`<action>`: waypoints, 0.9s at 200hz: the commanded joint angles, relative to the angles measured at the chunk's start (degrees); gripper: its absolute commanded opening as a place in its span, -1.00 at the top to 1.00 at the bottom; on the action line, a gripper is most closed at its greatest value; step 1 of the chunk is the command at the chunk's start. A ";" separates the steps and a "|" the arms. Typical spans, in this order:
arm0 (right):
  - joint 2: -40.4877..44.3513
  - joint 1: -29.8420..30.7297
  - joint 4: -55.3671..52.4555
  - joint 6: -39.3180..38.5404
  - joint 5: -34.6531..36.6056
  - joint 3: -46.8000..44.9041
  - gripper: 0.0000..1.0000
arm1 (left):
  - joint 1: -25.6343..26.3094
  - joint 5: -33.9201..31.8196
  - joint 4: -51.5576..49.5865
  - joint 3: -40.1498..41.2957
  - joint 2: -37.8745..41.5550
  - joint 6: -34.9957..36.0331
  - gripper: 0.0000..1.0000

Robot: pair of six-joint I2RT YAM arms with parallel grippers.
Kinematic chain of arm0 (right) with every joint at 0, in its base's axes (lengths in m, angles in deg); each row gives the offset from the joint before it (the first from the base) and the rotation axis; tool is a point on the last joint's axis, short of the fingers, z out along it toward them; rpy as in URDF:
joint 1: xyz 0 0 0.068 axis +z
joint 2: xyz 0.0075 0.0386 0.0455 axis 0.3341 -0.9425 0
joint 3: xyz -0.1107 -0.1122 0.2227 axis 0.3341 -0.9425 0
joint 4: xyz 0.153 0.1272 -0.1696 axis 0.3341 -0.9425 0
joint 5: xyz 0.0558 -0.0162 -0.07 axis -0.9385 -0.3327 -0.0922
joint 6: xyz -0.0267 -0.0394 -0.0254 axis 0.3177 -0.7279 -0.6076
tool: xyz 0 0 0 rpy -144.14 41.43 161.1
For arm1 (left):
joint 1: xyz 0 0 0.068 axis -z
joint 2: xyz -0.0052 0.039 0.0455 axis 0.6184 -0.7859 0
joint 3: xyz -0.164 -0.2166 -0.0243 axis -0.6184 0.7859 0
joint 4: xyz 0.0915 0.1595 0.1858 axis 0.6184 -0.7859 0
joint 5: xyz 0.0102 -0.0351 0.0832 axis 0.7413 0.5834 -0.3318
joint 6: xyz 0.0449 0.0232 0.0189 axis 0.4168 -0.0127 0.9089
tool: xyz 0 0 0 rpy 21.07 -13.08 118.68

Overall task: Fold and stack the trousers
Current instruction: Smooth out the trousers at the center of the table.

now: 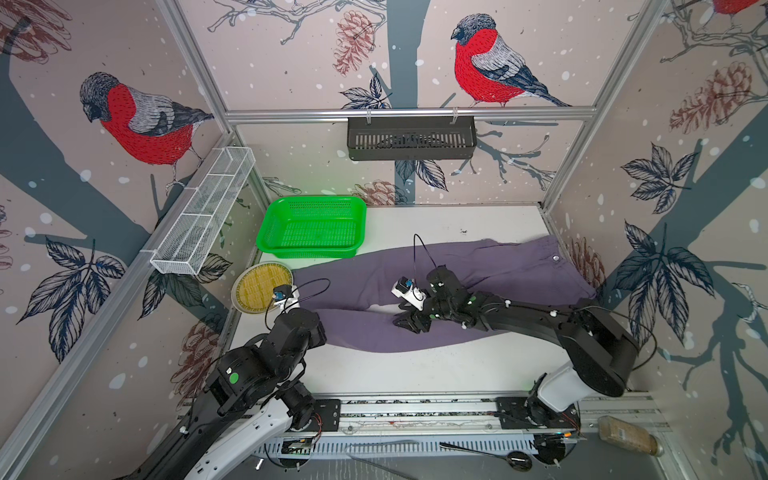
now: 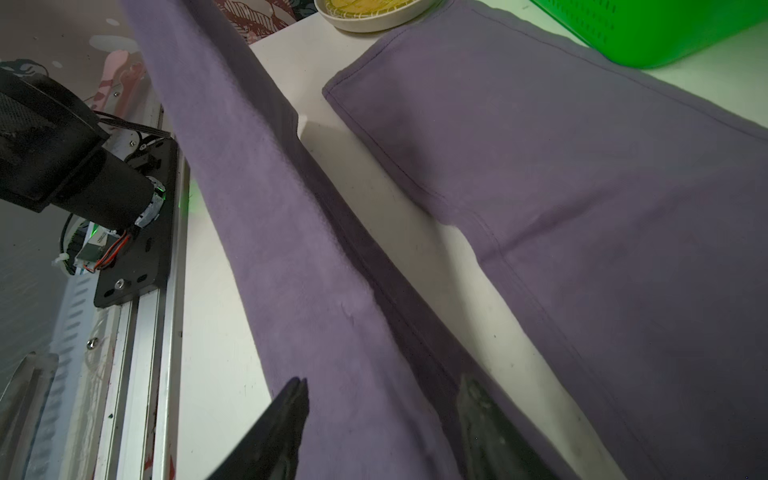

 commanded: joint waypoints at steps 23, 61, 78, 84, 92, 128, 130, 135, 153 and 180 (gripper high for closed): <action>-5.03 5.03 2.45 -2.11 -4.73 4.87 -0.25 | -0.04 2.43 2.74 0.00 -2.00 2.83 1.00; -11.17 7.06 3.13 -3.57 -6.57 10.90 -0.24 | 0.00 2.69 3.56 0.22 -2.36 3.16 1.00; -13.06 7.46 3.19 -3.88 -6.29 13.82 -0.24 | 0.01 3.08 3.79 0.20 -1.92 3.45 1.00; -13.37 7.46 3.53 -3.88 -6.53 14.57 -0.23 | -0.06 3.27 3.92 0.20 -1.98 3.66 1.00; -13.36 7.66 4.50 -3.72 -6.91 15.30 -0.23 | -0.05 3.30 3.79 0.10 -2.31 3.75 1.00; -12.58 9.22 7.92 -4.13 -10.16 18.57 -0.23 | -0.04 4.06 3.34 -0.25 -5.01 4.49 1.00; -12.54 9.38 8.02 -4.21 -10.25 18.73 -0.23 | -0.04 4.10 3.31 -0.37 -5.22 4.53 1.00; -12.39 9.60 8.36 -4.38 -10.63 19.00 -0.23 | -0.07 4.10 3.12 -0.64 -5.68 4.59 1.00; -13.80 10.10 8.18 -4.98 -11.72 21.32 -0.23 | -0.02 4.02 3.21 -1.11 -6.19 4.93 1.00; -17.51 10.67 5.88 -5.96 -12.29 25.94 -0.20 | -0.06 4.78 4.07 -0.57 -5.47 5.43 1.00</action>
